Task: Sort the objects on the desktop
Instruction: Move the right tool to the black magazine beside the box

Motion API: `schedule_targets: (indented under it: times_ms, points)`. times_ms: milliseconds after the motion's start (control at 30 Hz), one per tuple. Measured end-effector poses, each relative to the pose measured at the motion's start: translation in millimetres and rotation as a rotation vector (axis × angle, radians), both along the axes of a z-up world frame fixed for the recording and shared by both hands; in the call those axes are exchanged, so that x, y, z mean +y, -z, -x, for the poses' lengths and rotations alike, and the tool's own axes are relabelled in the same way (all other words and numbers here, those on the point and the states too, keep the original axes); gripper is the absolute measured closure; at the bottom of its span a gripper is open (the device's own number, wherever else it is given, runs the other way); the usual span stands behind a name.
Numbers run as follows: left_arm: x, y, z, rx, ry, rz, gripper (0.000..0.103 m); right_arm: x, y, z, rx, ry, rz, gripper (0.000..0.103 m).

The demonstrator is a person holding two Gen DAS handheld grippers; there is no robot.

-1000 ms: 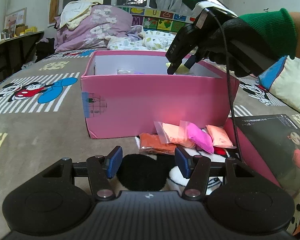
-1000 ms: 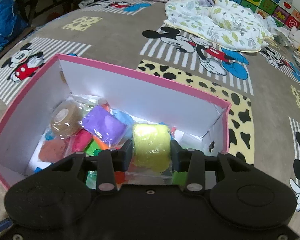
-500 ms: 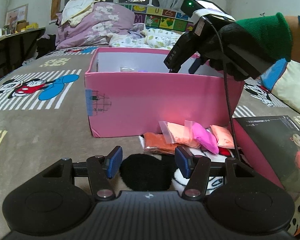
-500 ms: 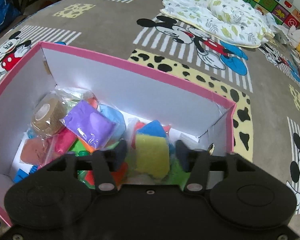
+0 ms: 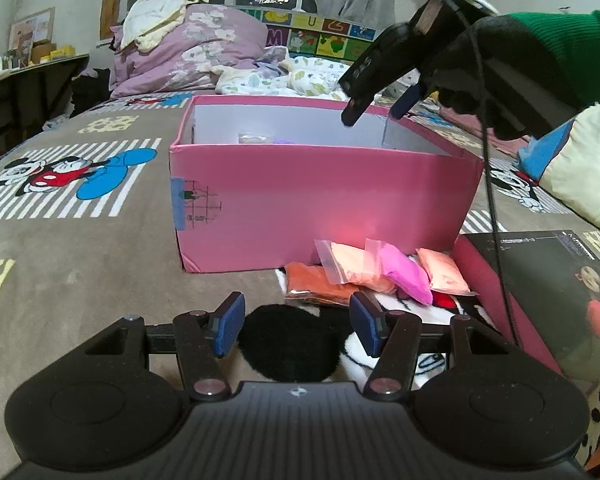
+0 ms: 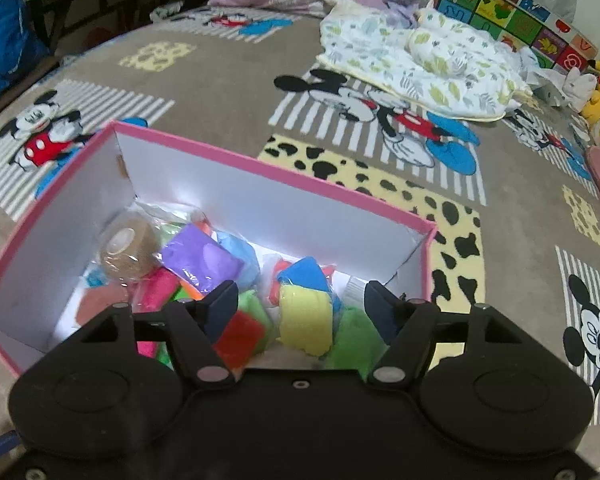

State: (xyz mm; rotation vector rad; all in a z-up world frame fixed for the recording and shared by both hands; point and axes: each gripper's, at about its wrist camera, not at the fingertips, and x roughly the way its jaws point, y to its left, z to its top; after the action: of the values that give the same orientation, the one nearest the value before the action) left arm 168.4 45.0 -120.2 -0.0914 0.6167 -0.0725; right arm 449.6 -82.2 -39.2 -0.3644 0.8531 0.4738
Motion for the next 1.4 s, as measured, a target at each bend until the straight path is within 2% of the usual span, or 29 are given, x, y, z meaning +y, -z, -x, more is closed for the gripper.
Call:
schedule_targets:
  times_ms: [133, 300, 500, 733, 1067, 1333, 1400]
  points:
    - [-0.4, -1.5, 2.7, 0.009, 0.019, 0.027, 0.047, -12.3, -9.1, 13.6, -0.002, 0.016, -0.045, 0.021]
    - [-3.8, -4.0, 5.3, 0.001, 0.023, 0.018, 0.047, -33.6, -17.3, 32.2, -0.022, 0.028, -0.046, 0.02]
    - [-12.0, -7.2, 6.1, -0.01, 0.035, 0.011, 0.047, -73.9, -30.6, 52.6, -0.028, 0.055, -0.112, 0.019]
    - [-25.8, -7.5, 3.4, -0.01, 0.056, 0.015, 0.047, -128.9, -33.9, 77.5, -0.035, 0.055, -0.105, 0.018]
    - [-57.8, -4.2, 1.6, -0.015, 0.106, 0.0, 0.047, -241.1, -17.9, 101.2, 0.001, 0.149, -0.093, 0.017]
    - [-84.3, 4.8, 2.4, -0.01, 0.189, 0.084, 0.047, -328.1, 22.9, 120.6, 0.087, 0.218, -0.09, 0.017]
    - [-90.9, 7.0, 2.6, -0.014, 0.205, 0.103, 0.047, -346.9, 32.3, 124.5, 0.111, 0.241, -0.116, 0.017]
